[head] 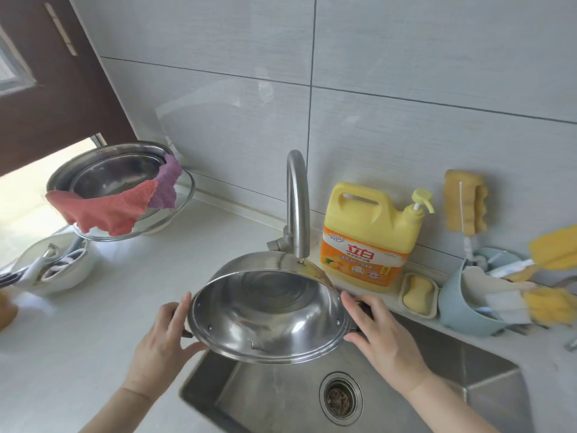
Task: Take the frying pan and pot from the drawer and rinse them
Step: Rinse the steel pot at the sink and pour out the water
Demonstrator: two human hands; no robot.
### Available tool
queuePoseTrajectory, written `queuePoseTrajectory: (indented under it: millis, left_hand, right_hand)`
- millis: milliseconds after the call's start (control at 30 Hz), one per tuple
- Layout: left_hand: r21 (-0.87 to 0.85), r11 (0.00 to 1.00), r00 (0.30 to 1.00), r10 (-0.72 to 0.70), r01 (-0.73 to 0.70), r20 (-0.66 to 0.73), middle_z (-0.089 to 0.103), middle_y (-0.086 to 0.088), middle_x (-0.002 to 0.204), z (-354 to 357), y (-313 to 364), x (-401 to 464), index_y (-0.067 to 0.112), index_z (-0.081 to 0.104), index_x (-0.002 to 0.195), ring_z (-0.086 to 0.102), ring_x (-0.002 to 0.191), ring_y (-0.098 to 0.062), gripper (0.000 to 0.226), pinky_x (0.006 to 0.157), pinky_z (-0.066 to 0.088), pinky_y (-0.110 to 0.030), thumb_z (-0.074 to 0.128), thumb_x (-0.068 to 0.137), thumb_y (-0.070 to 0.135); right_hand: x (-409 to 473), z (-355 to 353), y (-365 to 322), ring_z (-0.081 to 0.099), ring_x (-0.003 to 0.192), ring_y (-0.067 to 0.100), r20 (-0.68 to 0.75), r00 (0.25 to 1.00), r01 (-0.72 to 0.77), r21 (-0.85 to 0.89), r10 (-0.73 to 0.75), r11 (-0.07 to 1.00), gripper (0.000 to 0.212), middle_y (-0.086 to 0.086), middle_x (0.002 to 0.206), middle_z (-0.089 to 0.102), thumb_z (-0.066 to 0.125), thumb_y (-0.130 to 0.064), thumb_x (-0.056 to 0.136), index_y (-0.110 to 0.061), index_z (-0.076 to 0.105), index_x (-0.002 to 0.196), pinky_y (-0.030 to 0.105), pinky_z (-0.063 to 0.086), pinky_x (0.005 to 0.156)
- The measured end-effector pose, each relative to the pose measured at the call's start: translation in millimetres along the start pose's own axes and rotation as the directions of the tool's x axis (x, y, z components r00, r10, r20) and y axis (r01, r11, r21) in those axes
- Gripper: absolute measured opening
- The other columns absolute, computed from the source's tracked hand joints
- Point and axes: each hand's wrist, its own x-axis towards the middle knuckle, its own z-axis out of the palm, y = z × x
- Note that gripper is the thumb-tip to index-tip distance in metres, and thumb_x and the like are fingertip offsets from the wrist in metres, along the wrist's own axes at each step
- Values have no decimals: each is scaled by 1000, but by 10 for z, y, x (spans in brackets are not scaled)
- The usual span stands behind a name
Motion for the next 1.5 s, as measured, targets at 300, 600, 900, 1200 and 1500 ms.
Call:
queuePoseTrajectory:
  millis: [300, 600, 900, 1200, 1500]
  left_hand:
    - [-11, 997, 996, 81, -81, 22, 49, -6, 104, 99, 158, 149, 16, 27, 147, 62, 57, -8, 124, 43, 52, -29, 98, 46, 21]
    - [-27, 978, 979, 206, -206, 8, 44, -5, 104, 472, 701, 530, 27, 12, 155, 60, 68, -23, 128, 47, 49, -29, 94, 58, 30]
    - [-5, 991, 991, 134, -134, 16, 42, -1, 105, 319, 506, 369, 29, 14, 154, 62, 64, -17, 129, 44, 49, -28, 96, 54, 31]
    - [32, 999, 999, 27, -28, 22, 46, -2, 106, -71, -45, -38, 17, 26, 148, 62, 58, -6, 128, 42, 52, -27, 100, 42, 20]
    - [9, 1000, 984, -11, 10, 179, 43, 4, 103, 99, 136, 233, 52, -11, 149, 62, 68, -10, 134, 62, 51, -29, 90, 61, 44]
  right_hand:
    - [-132, -112, 153, 61, 91, 17, -38, 999, -14, 1, 14, 1000, 130, 3, 114, 47, 93, -17, 58, -35, 7, 155, 27, 56, 60]
    - [-605, -599, 382, 50, 92, 14, -52, 976, -211, -18, 210, 977, 104, 6, 113, 47, 80, -36, 76, -41, 10, 153, 32, 54, 52]
    - [-484, -438, 313, 58, 92, 20, 37, 971, -236, -18, 237, 972, 135, 6, 113, 48, 95, -17, 52, -41, 9, 153, 33, 55, 54]
    - [-14, -7, -26, 49, 92, 8, 28, 999, 20, 33, -21, 999, 130, 2, 109, 47, 93, -18, 58, -30, 8, 156, 18, 50, 59]
    - [-68, -128, 232, 55, 92, 5, 129, 983, -141, 80, 130, 987, 127, -7, 116, 47, 90, -24, 65, -51, -1, 150, 25, 52, 76]
